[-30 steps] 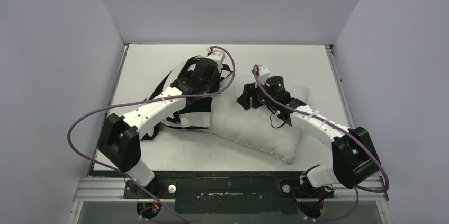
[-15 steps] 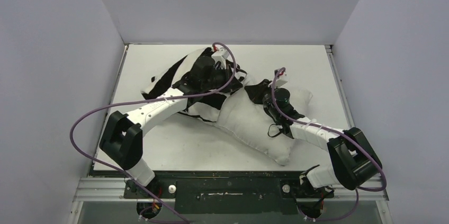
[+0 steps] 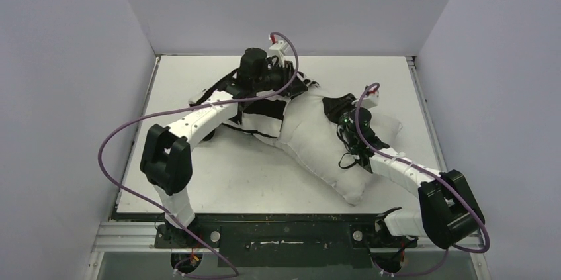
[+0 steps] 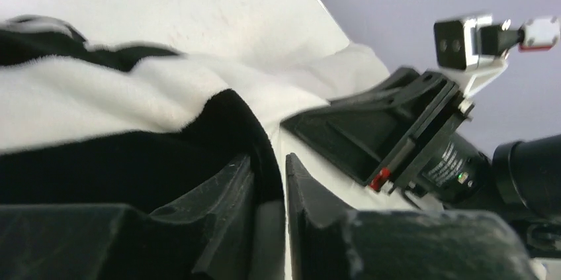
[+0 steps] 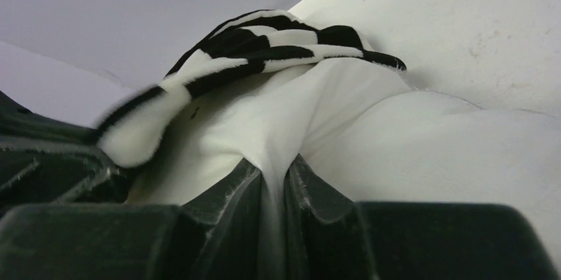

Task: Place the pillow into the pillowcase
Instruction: Stuff the pillow into the pillowcase.

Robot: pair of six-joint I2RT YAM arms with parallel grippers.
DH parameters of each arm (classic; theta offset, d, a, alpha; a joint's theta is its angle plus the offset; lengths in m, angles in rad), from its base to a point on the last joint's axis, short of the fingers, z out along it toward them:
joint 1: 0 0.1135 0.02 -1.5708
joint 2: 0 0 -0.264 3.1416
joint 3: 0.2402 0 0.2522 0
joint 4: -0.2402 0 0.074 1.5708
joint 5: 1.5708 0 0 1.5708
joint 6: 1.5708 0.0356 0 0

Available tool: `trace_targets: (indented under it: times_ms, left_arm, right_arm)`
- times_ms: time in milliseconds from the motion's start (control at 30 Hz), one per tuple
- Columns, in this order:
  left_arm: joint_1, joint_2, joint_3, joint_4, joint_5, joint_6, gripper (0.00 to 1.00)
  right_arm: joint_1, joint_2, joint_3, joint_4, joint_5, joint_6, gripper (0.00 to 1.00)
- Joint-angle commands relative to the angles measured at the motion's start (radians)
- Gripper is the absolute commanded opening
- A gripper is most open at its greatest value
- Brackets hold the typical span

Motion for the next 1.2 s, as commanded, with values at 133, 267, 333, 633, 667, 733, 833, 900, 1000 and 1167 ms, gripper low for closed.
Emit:
trace_targets:
  times_ms: [133, 267, 333, 633, 667, 733, 833, 900, 1000, 1167]
  left_arm:
    - [-0.014, -0.083, 0.059, -0.316, -0.098, 0.194, 0.53]
    - [0.012, -0.203, -0.030, -0.404, -0.289, 0.209, 0.60]
    - [0.020, -0.262, -0.090, -0.427, -0.349, 0.218, 0.64]
    - [0.031, -0.460, -0.346, -0.396, -0.465, 0.203, 0.78]
    - [0.031, -0.479, -0.374, -0.376, -0.480, 0.196, 0.77]
    - [0.031, -0.508, -0.426, -0.330, -0.523, 0.194, 0.77]
    - [0.030, -0.514, -0.488, -0.278, -0.551, 0.188, 0.77]
    - [0.029, -0.497, -0.524, -0.229, -0.525, 0.184, 0.76]
    - [0.017, -0.467, -0.560, -0.162, -0.492, 0.181, 0.65]
    - [0.018, -0.458, -0.530, -0.181, -0.457, 0.187, 0.00]
  right_arm:
    - [-0.057, -0.066, 0.066, -0.015, -0.184, -0.154, 0.53]
    - [-0.035, -0.096, 0.148, -0.139, -0.348, -0.302, 0.85]
    - [-0.004, -0.115, 0.193, -0.250, -0.349, -0.385, 0.93]
    - [0.191, -0.213, 0.244, -0.410, -0.334, -0.677, 1.00]
    - [0.200, -0.229, 0.232, -0.406, -0.316, -0.676, 1.00]
    - [0.204, -0.247, 0.219, -0.401, -0.310, -0.676, 1.00]
    - [0.222, -0.252, 0.210, -0.404, -0.272, -0.706, 1.00]
    - [0.234, -0.255, 0.202, -0.413, -0.213, -0.708, 1.00]
    - [0.262, -0.266, 0.170, -0.380, -0.219, -0.753, 1.00]
    - [0.374, -0.219, 0.171, -0.397, -0.166, -0.977, 1.00]
